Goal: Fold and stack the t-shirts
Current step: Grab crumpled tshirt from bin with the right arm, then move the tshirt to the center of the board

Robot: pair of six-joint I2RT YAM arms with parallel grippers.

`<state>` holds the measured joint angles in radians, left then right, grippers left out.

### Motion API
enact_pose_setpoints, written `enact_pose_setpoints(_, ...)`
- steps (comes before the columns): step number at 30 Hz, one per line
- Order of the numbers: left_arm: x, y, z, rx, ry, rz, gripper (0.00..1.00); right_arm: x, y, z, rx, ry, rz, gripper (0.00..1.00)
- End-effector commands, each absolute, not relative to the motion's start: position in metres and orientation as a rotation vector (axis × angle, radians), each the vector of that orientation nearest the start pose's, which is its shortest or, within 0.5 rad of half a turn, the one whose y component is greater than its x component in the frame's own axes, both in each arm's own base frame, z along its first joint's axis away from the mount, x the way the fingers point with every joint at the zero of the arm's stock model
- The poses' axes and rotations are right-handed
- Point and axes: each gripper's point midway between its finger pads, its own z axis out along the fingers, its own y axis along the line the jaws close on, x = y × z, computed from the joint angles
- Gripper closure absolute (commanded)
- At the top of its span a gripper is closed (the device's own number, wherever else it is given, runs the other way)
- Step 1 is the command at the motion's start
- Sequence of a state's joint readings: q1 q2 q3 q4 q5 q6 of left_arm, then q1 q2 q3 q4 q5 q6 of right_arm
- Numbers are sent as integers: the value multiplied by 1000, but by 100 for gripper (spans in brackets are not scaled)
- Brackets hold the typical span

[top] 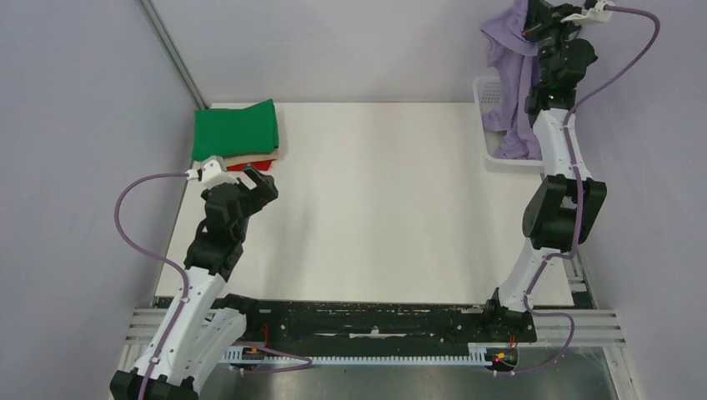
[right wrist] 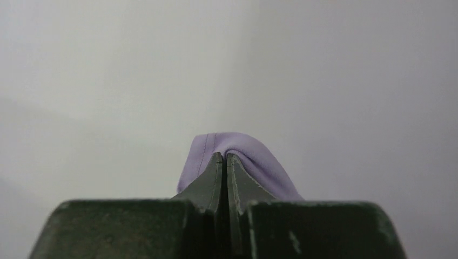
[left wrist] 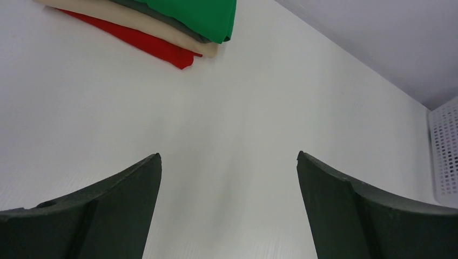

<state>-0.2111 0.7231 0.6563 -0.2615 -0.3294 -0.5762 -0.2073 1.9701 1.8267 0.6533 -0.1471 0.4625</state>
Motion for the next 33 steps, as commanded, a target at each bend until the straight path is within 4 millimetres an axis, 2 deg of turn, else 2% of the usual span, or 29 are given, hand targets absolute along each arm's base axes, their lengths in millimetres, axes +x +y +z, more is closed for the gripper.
enact_pose_setpoints(1, 289, -33, 221, -575, 1789, -294, 0, 548, 15, 556, -55, 958, 403, 100)
enact_pose_setpoints(3, 287, -34, 220, -578, 1789, -302, 0, 522, 50, 581, -110, 916, 458, 100)
enact_pose_setpoints(7, 284, -34, 219, -582, 1790, -306, 0, 470, 122, 615, -252, 830, 619, 100)
enact_pose_setpoints(11, 283, -34, 219, -589, 1793, -310, 0, 429, 170, 636, -329, 746, 756, 100)
enact_pose_setpoints(16, 280, -27, 222, -621, 1789, -278, 0, 399, 223, 648, -420, 676, 889, 100)
enact_pose_setpoints(20, 277, -22, 223, -647, 1771, -264, 0, 390, 251, 643, -450, 670, 971, 100)
enact_pose_setpoints(25, 277, -17, 219, -683, 1769, -237, 0, 395, 268, 627, -461, 699, 1030, 100)
enact_pose_setpoints(28, 278, -17, 216, -689, 1784, -229, 0, 408, 274, 600, -459, 772, 1044, 100)
enact_pose_setpoints(30, 279, -16, 210, -695, 1806, -212, 0, 417, 276, 566, -473, 858, 1049, 100)
enact_pose_setpoints(31, 279, -15, 208, -703, 1813, -202, 0, 422, 273, 542, -461, 917, 1055, 100)
enact_pose_setpoints(33, 280, -14, 202, -711, 1830, -190, 0, 429, 265, 480, -427, 1055, 1068, 100)
